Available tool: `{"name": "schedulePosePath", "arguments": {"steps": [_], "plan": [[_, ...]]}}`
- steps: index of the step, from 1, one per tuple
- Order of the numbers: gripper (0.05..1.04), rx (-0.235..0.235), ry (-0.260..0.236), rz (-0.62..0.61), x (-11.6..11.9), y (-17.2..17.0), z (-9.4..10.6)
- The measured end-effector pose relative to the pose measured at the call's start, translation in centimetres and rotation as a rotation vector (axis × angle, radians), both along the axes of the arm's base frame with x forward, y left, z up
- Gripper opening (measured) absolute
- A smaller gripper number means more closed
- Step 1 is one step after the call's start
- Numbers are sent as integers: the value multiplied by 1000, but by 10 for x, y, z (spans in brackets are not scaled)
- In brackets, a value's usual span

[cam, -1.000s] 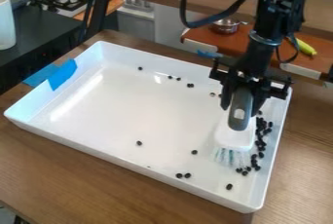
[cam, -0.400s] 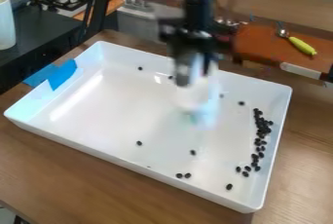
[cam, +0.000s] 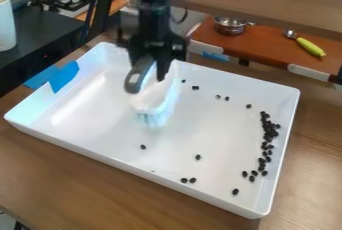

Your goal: Sweep into pile

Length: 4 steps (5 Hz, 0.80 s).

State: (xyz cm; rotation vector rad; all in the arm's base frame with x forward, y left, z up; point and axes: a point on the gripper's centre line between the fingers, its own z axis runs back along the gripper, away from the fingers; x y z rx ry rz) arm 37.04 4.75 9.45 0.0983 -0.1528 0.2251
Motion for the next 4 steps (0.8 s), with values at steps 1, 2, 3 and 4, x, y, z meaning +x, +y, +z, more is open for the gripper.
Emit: {"name": "schedulePosePath", "arguments": {"steps": [1, 2, 3, 4], "plan": [[488, 69, -20, -21, -8, 15, -23], [488, 142, -83, -69, -14, 16, -23], [488, 216, -84, -143, -21, 8, -25], [488, 219, -51, -163, -29, 1, -27]]}}
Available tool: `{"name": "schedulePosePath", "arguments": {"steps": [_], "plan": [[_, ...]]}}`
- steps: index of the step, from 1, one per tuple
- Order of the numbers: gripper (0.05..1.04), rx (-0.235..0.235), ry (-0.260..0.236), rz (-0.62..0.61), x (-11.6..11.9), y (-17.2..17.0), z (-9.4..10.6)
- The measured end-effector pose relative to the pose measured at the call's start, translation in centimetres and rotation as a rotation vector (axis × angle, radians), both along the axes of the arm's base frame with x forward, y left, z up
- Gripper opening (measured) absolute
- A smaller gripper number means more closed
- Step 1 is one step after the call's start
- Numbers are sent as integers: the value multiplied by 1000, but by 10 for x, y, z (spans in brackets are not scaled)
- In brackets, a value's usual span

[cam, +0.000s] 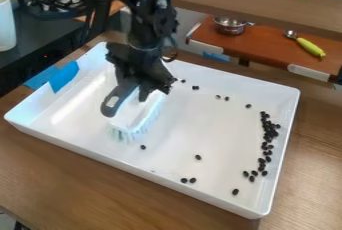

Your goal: Sweep into pile

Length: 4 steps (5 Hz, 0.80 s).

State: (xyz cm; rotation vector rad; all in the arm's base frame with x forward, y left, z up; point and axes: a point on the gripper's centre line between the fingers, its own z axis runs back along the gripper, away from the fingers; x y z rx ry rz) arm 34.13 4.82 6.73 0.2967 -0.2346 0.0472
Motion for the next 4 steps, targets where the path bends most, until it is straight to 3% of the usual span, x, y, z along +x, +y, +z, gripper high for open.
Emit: {"name": "schedulePosePath", "arguments": {"steps": [1, 3, 4], "plan": [[488, 0, 39, -14, -8, -7, 0], [488, -53, 111, 23, -15, -33, 3], [488, -57, 109, 39, -12, -48, 3]]}}
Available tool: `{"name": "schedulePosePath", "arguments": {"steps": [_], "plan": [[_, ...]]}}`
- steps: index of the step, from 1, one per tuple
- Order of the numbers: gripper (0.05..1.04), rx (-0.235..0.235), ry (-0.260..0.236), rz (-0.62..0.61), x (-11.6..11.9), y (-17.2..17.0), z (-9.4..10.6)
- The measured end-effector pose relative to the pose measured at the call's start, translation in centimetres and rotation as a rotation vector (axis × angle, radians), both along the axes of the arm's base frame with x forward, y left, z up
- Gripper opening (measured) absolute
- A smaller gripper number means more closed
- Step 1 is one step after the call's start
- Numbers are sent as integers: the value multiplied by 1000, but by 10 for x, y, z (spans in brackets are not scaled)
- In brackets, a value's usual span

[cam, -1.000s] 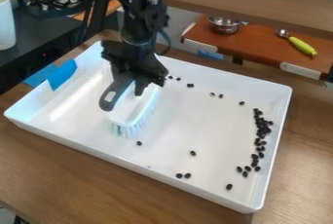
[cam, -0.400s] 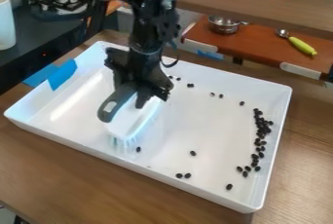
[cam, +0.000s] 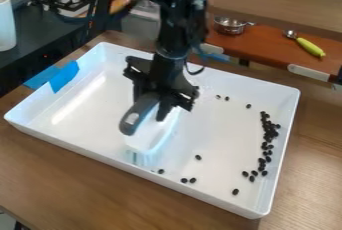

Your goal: Sweep into pile

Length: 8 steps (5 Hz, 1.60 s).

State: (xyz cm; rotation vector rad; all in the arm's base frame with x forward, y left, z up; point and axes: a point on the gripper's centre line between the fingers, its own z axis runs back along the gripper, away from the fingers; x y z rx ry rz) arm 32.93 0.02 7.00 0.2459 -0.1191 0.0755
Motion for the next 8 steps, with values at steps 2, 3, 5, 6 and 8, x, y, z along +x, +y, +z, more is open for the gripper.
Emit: {"name": "schedulePosePath", "arguments": {"steps": [2, 3, 5, 6, 8], "plan": [[488, -1, -27, 27, 8, -41, -5], [488, 0, -27, 36, 11, -56, -6], [488, -23, 5, 37, 12, -84, -4], [488, -39, 6, 33, 14, -99, -3], [488, -74, 26, 37, 12, -107, -1]]}}
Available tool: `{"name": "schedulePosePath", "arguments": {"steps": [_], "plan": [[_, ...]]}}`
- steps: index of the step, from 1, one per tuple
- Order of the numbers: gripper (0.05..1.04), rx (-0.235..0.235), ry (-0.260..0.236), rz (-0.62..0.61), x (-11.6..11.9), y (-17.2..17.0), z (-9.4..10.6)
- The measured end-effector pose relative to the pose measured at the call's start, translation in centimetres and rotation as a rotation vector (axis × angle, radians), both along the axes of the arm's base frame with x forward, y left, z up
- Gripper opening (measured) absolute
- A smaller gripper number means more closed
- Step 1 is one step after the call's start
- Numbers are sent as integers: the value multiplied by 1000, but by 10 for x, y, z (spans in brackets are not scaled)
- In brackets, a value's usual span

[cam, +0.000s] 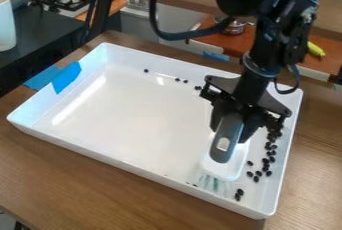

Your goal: Sweep into pile

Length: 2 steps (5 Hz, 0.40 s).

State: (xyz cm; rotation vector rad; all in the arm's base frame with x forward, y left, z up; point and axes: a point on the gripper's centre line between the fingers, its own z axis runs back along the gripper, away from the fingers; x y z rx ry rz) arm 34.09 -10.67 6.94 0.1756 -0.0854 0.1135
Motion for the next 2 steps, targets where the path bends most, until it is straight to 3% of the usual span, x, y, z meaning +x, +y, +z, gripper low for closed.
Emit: {"name": "schedulePosePath", "arguments": {"steps": [1, 2], "plan": [[488, -33, 6, 60, 15, 26, 14], [488, -79, -52, 176, 44, 75, 48]]}}
